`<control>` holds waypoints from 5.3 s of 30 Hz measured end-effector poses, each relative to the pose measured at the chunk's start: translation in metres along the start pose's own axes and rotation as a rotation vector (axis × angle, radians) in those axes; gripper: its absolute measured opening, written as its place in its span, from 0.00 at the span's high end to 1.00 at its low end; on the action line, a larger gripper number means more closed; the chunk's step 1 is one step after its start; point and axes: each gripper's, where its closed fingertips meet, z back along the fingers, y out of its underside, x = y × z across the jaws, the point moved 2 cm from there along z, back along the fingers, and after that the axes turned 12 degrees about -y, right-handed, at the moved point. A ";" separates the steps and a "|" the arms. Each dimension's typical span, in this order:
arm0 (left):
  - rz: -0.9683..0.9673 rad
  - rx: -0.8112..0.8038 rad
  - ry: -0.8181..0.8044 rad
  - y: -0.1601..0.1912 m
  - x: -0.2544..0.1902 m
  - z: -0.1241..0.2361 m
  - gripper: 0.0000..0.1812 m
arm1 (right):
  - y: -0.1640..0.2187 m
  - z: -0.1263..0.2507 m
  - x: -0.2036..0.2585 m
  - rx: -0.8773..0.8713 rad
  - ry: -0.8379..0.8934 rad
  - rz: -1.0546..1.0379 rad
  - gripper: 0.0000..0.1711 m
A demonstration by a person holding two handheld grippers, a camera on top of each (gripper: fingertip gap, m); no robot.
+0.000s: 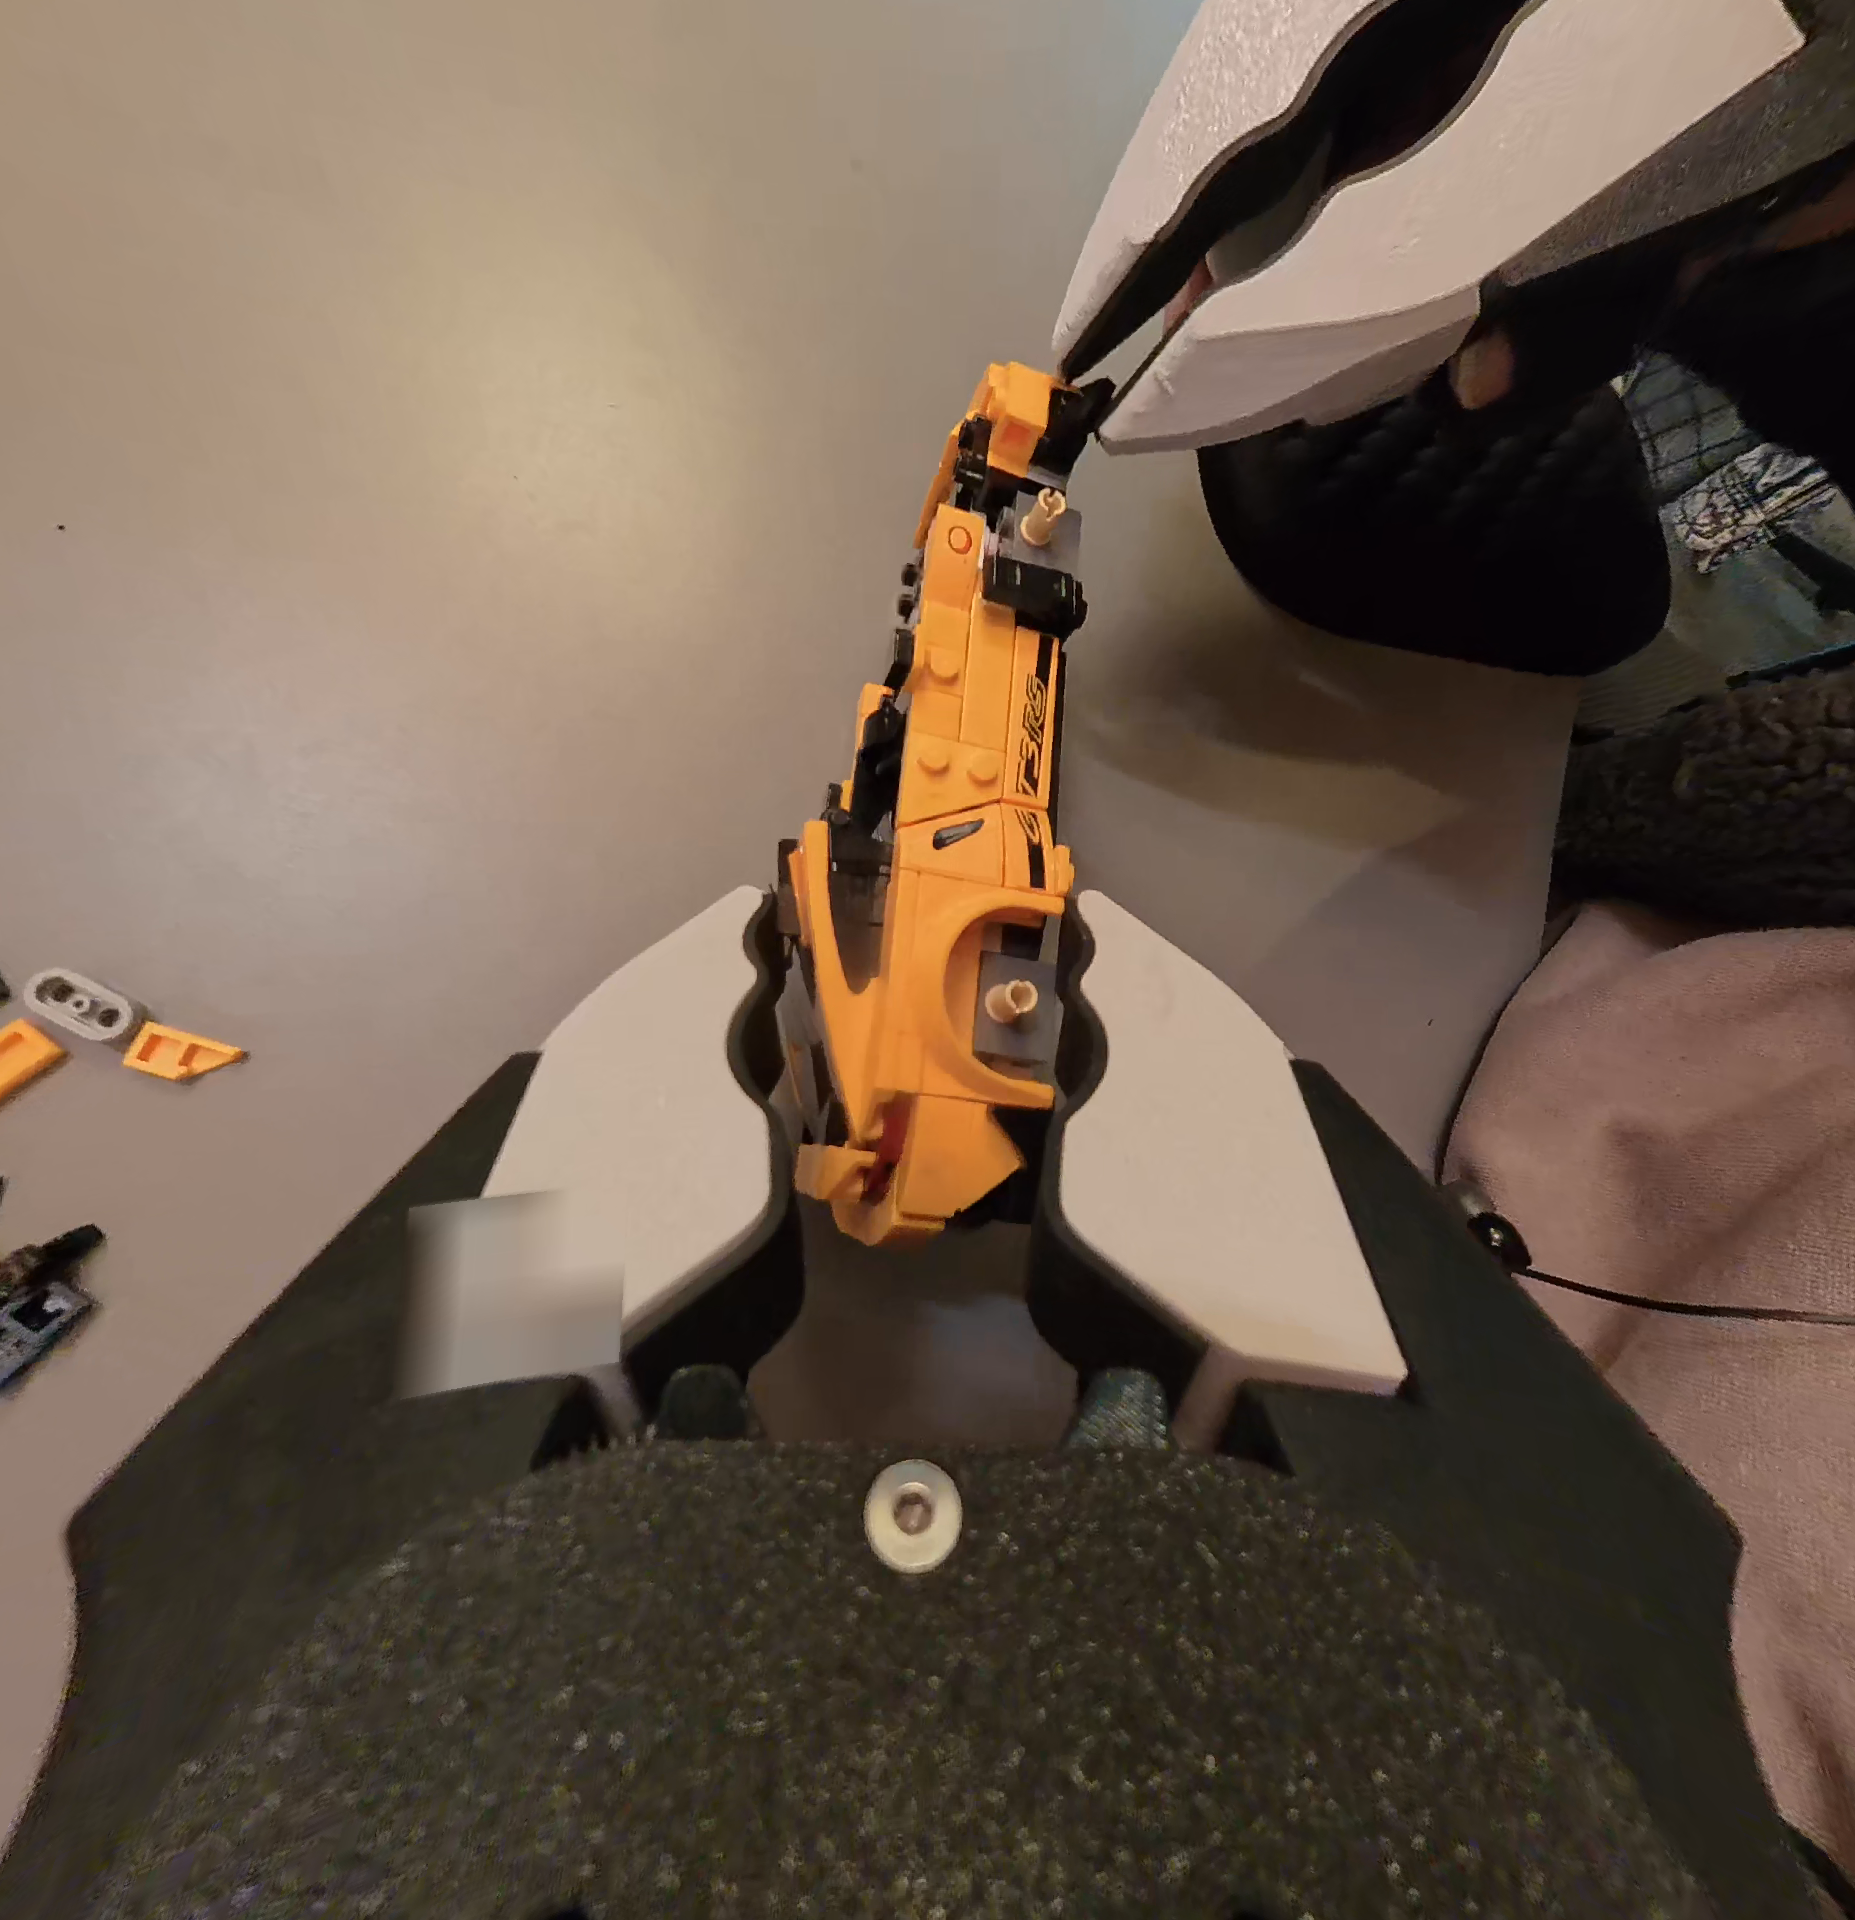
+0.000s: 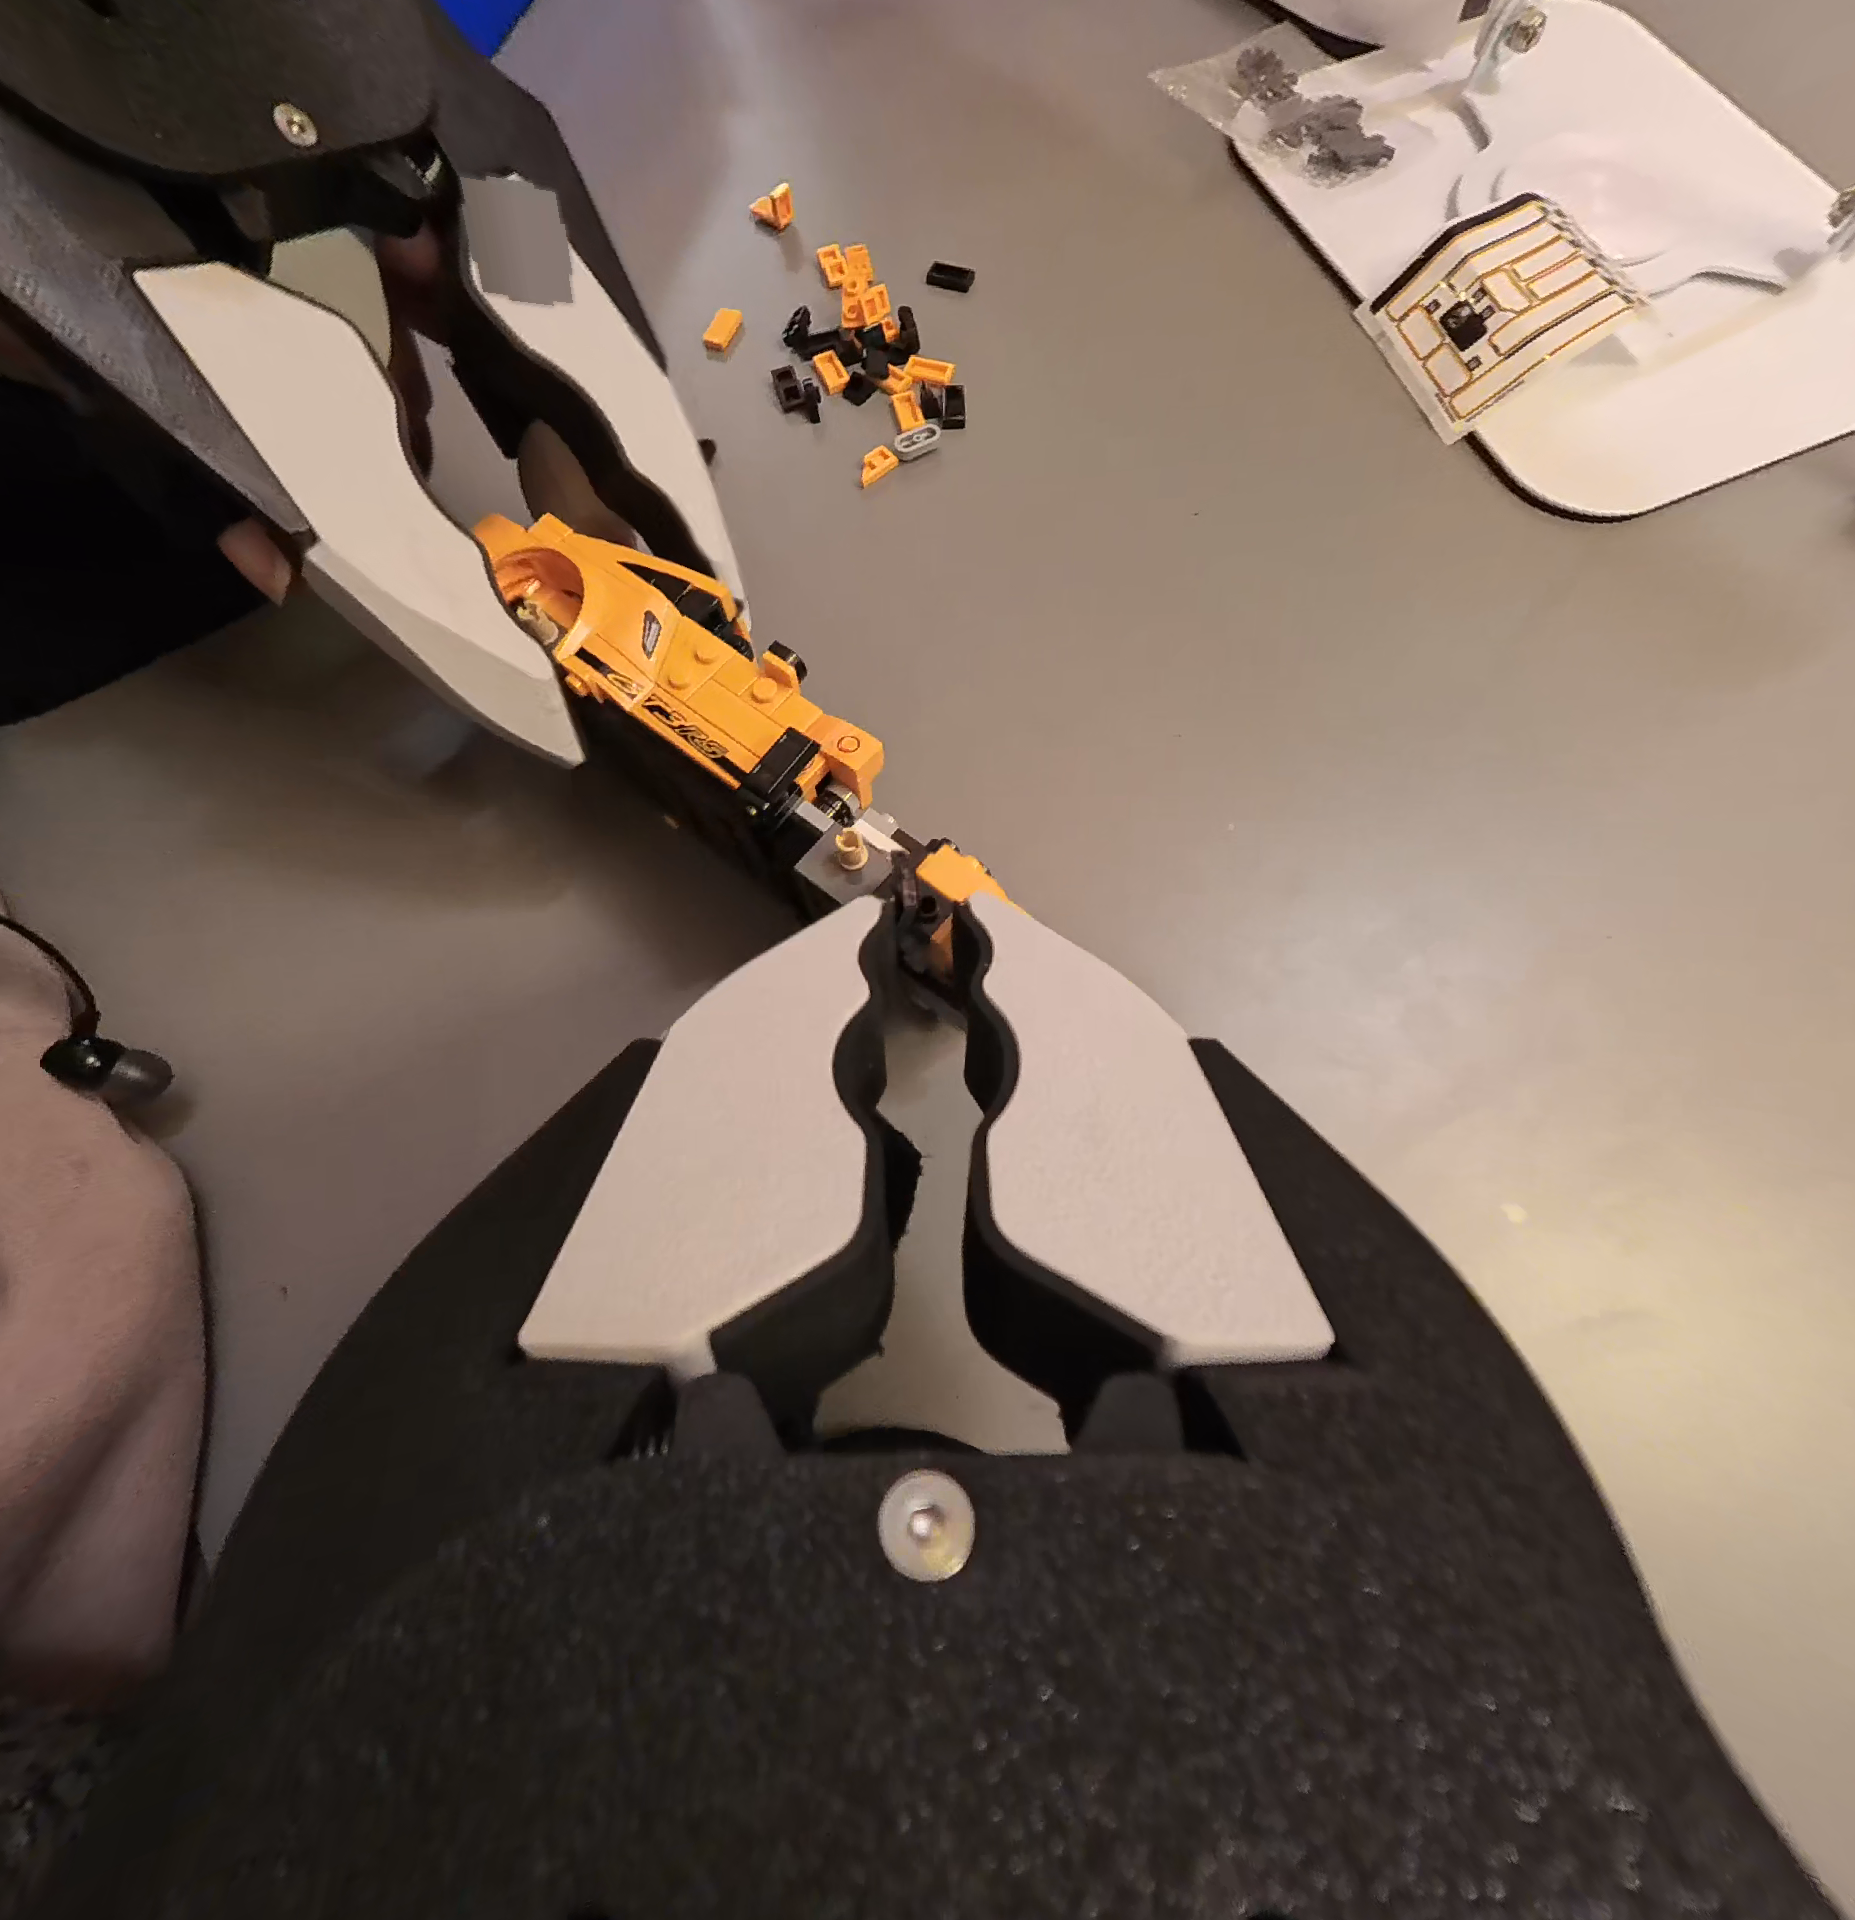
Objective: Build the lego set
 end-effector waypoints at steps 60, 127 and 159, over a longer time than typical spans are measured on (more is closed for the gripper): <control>0.009 -0.022 0.505 0.006 -0.028 0.028 0.77 | -0.009 -0.003 0.009 0.494 -0.317 0.732 1.00; -0.156 -0.287 0.422 -0.052 -0.058 0.047 0.98 | -0.051 0.020 0.066 -0.309 -0.728 -0.033 0.91; 0.065 -0.148 0.429 -0.052 -0.002 -0.011 0.90 | -0.007 0.005 0.011 0.063 -0.121 0.075 0.96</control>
